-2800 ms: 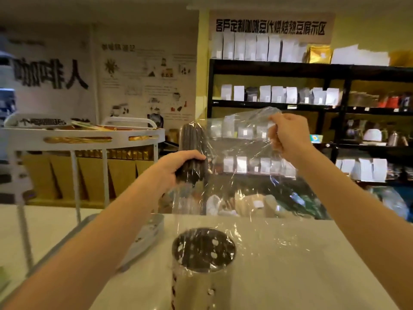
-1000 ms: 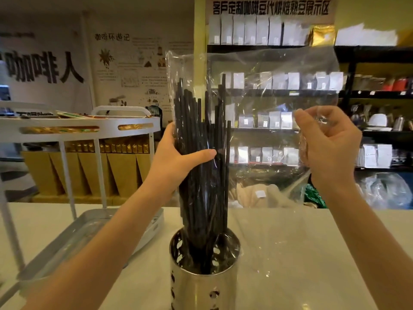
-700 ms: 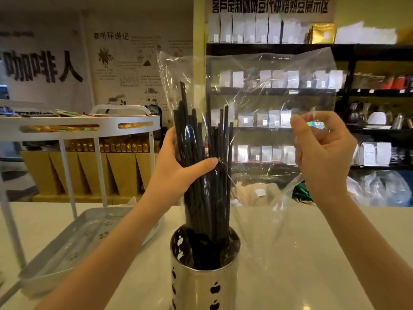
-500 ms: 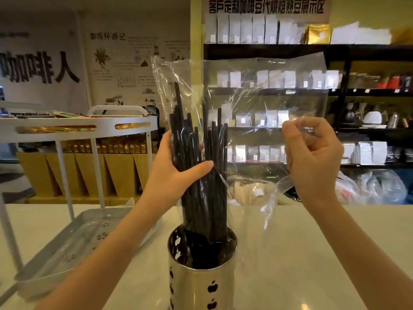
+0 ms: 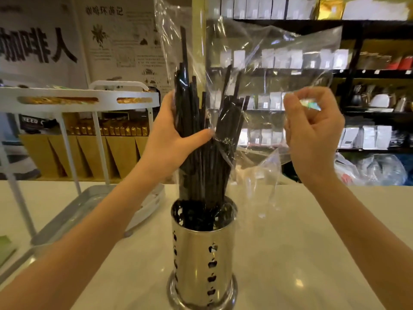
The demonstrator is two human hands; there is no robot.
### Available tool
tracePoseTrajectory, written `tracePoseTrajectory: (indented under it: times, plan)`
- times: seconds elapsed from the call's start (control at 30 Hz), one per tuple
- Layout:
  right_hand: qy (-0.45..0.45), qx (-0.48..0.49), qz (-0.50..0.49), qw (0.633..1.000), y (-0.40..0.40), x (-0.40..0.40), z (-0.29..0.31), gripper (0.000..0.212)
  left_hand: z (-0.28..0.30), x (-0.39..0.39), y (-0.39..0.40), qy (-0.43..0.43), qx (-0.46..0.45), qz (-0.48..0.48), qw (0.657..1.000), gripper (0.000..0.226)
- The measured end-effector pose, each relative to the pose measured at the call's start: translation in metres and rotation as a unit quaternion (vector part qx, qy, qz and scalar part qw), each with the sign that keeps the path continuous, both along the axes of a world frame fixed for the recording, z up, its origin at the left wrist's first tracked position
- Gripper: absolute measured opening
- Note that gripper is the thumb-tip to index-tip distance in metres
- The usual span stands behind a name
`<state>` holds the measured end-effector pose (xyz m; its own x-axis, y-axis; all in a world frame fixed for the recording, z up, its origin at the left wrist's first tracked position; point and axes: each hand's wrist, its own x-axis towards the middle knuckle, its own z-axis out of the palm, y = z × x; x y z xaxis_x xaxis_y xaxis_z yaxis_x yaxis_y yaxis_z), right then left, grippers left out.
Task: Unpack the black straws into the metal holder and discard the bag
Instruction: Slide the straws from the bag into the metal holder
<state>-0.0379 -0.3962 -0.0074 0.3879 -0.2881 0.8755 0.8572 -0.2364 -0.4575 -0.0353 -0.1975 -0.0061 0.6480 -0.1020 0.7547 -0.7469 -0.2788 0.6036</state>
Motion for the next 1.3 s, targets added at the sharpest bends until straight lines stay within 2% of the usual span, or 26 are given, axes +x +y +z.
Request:
tracePoseTrajectory:
  times: [0.17,0.27,0.5,0.6,0.77,0.83,0.93,1.0,1.17,1.3]
  plan:
    - [0.001,-0.022,-0.008,1.0,0.0,-0.001,-0.007,0.014,-0.015,-0.006,-0.004,0.016,0.006,0.016,1.0,0.056]
    - [0.006,-0.024,0.002,1.0,-0.002,0.001,-0.014,0.015,-0.022,-0.008,-0.005,0.038,0.0,0.005,0.999,0.064]
    - [-0.004,-0.002,-0.007,1.0,-0.004,-0.004,-0.003,0.013,-0.01,-0.01,-0.002,0.048,-0.037,-0.032,0.998,0.057]
    - [0.01,-0.01,-0.011,1.0,-0.005,-0.005,0.006,0.014,-0.009,-0.011,-0.005,0.053,-0.016,-0.041,0.998,0.061]
    - [0.046,0.004,0.003,0.999,-0.008,0.007,0.011,0.017,-0.003,-0.009,-0.004,0.071,-0.062,-0.035,0.995,0.066]
    - [0.049,0.005,-0.008,0.999,-0.008,0.01,0.012,0.016,0.001,-0.01,-0.001,0.071,-0.081,-0.05,0.993,0.062]
    - [0.045,0.013,-0.009,0.999,-0.008,0.012,0.014,0.015,0.006,-0.01,0.005,0.08,-0.157,-0.094,0.98,0.052]
    - [0.047,0.016,0.0,0.999,-0.008,0.011,0.017,0.015,0.003,-0.008,0.007,0.105,-0.163,-0.114,0.974,0.048]
    - [0.039,0.017,0.012,0.999,-0.008,0.005,0.031,0.014,-0.012,0.001,0.014,0.161,-0.169,-0.143,0.962,0.055]
    - [0.042,0.02,0.007,0.999,-0.008,0.005,0.032,0.012,-0.027,0.002,0.019,0.196,-0.117,-0.199,0.953,0.078]
